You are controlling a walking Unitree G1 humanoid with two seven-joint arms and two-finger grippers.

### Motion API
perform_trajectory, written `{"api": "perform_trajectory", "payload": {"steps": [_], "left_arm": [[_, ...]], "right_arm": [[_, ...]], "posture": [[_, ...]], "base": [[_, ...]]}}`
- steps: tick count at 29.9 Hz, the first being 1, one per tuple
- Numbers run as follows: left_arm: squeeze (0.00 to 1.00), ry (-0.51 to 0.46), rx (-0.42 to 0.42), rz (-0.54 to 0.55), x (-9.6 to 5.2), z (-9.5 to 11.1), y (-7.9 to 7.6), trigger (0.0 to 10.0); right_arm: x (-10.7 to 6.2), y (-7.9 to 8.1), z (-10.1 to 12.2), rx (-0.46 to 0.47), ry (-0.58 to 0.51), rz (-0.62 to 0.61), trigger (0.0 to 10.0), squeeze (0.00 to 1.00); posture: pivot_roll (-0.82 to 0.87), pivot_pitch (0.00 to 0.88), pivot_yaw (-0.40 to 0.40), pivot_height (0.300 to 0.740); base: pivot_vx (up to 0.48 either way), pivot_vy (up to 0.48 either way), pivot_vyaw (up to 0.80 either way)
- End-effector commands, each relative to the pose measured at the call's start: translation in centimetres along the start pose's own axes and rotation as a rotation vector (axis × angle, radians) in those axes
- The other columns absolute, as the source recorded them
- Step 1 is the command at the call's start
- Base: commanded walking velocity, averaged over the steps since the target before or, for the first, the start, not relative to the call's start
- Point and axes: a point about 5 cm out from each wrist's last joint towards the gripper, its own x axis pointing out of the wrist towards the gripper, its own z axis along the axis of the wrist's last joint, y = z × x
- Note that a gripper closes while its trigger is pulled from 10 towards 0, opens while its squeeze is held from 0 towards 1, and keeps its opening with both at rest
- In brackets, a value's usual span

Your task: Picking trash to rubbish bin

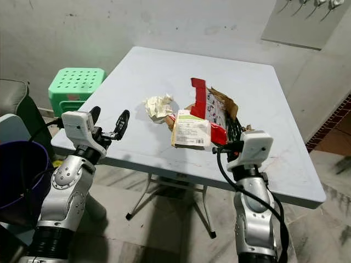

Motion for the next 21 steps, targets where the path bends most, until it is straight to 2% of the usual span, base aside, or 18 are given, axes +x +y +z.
{"api": "perform_trajectory", "payload": {"steps": [1, 8, 15, 21], "left_arm": [[0.0, -0.009, 0.014, -0.014, 0.26, 0.22, -0.06, 10.0], [0.0, -0.018, 0.011, -0.019, 0.49, 0.33, 0.03, 10.0], [0.0, -0.003, -0.004, -0.006, 0.17, -0.14, -0.01, 10.0], [0.0, 0.012, 0.015, 0.008, 0.07, -0.44, 0.14, 10.0]], "right_arm": [[0.08, -0.27, 0.67, -0.016, -0.031, -0.02, 10.0, 0.0], [0.33, -0.05, 1.1, -0.048, -0.037, -0.013, 10.0, 0.0], [0.27, -0.02, 1.0, -0.077, -0.018, 0.009, 10.0, 0.0], [0.34, 0.24, 0.83, -0.08, -0.008, 0.026, 10.0, 0.0]], "posture": [[-0.02, 0.0, -0.026, 0.74], [-0.02, 0.0, -0.031, 0.74], [-0.02, 0.0, -0.048, 0.74], [-0.01, 0.0, -0.055, 0.74]], "base": [[0.0, 0.0, 0.0], [0.0, 0.0, 0.11], [0.0, 0.0, 0.8], [0.0, 0.0, 0.8]]}}
